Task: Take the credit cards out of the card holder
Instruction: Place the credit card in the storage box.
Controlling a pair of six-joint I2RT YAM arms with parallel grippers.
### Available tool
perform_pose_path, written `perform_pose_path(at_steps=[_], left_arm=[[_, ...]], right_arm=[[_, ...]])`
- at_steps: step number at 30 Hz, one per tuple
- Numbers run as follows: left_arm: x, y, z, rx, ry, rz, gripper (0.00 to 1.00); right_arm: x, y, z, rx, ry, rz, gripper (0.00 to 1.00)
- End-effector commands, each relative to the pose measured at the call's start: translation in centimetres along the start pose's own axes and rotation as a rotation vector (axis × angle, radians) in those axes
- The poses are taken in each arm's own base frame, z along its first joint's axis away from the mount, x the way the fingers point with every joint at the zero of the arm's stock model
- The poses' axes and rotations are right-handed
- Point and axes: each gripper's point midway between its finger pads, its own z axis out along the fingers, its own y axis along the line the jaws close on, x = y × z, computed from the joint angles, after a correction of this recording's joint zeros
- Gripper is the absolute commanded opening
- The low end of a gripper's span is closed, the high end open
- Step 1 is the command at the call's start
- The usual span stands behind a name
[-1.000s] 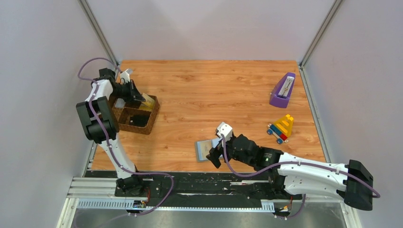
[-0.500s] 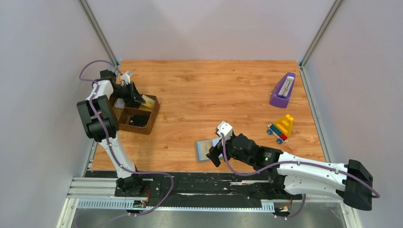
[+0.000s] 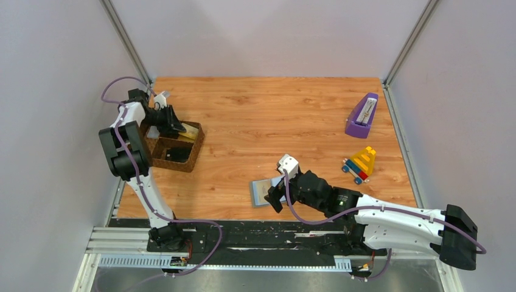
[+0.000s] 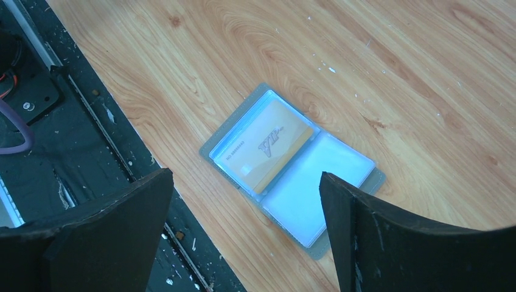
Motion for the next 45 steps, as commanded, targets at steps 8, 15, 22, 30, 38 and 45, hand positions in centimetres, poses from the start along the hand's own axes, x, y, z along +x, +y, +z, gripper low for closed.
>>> perform_pose_path(at_steps=[8,15,22,30,38,45], left_arm=[[-1.2,0.1,-0.3,-0.023,-0.011,0.022,0.37],[-1.2,0.5,-0.6,-0.058,-0.002,0.022,0.4],[-1.4,0.8,-0.6,-0.087,0.004,0.015,0.43],[-1.7,1.2,-0.9,-0.117,0.006,0.015,0.44],[-2.7,0.1,-2.1,-0.148,-0.009,0.033,0.45],[-4.4,-4.6,-4.8,-0.142,-0.1,0.103,0.45]], right_arm=[[-3.7,0.1,-0.1,0.003,-0.107,0.017,0.93],[-3.9,0.0,-0.2,0.004,-0.114,0.019,0.93],[-4.5,0.1,-0.2,-0.005,-0.141,0.02,0.93],[-4.5,0.1,0.1,-0.002,-0.136,0.031,0.93],[-4.0,-1.0,0.8,0.061,-0.091,0.104,0.93],[-3.0,-1.0,1.4,0.09,-0.026,0.235,0.91]])
